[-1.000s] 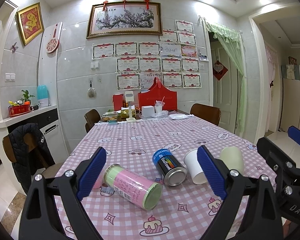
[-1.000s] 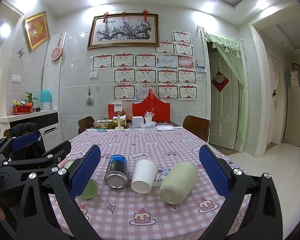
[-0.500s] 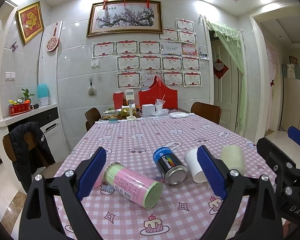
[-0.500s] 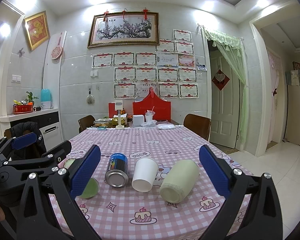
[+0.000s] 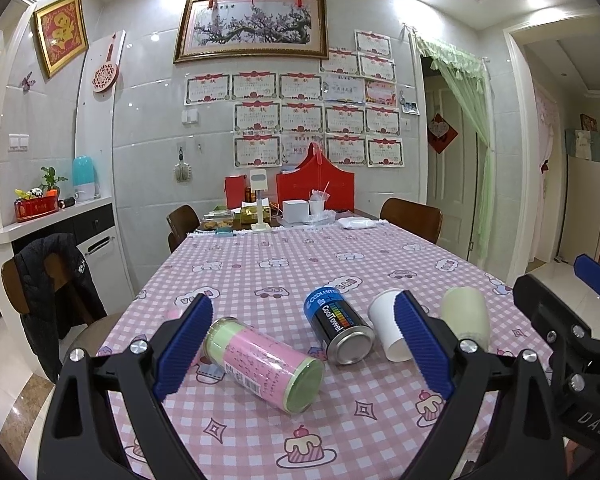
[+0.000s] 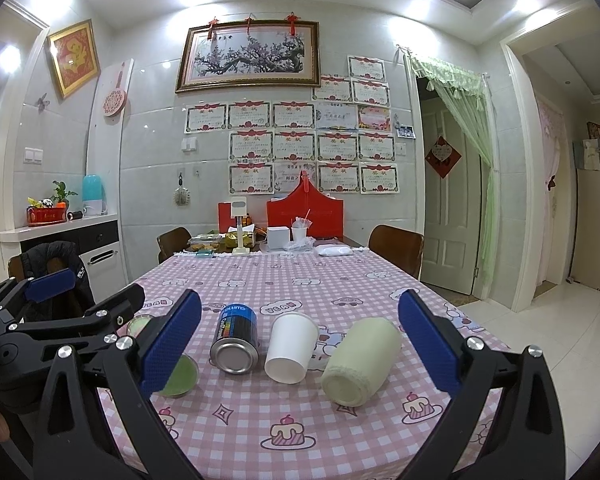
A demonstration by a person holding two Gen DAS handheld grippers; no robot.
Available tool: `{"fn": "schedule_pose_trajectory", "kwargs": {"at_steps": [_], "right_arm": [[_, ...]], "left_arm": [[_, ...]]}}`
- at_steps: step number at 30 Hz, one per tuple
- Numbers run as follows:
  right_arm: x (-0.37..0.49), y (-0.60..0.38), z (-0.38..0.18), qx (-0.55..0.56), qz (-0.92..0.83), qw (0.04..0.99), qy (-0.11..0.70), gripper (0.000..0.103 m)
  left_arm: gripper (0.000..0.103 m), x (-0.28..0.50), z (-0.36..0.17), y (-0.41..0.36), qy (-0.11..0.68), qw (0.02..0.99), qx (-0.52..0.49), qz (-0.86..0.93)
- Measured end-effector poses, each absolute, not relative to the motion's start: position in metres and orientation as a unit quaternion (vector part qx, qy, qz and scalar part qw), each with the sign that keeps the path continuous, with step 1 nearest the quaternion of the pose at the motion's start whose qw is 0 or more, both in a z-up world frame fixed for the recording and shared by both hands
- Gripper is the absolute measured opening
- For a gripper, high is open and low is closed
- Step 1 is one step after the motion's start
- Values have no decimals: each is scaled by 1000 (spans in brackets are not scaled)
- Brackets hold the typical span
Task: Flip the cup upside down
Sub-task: 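Move the left gripper down over the lying pink-and-green can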
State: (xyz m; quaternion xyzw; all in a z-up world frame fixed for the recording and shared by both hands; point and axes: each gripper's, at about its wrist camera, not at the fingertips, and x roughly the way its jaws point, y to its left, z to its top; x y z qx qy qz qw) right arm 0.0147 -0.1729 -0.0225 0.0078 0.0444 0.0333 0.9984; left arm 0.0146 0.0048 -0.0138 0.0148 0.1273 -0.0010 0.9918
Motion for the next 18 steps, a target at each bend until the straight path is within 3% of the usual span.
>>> {"fn": "schedule_pose_trajectory", "kwargs": {"at_steps": [18], "right_arm": [[50,-176,-43,17,50,994,100,95]], "left_arm": [[91,52,-37,4,202,979,6,-11]]}}
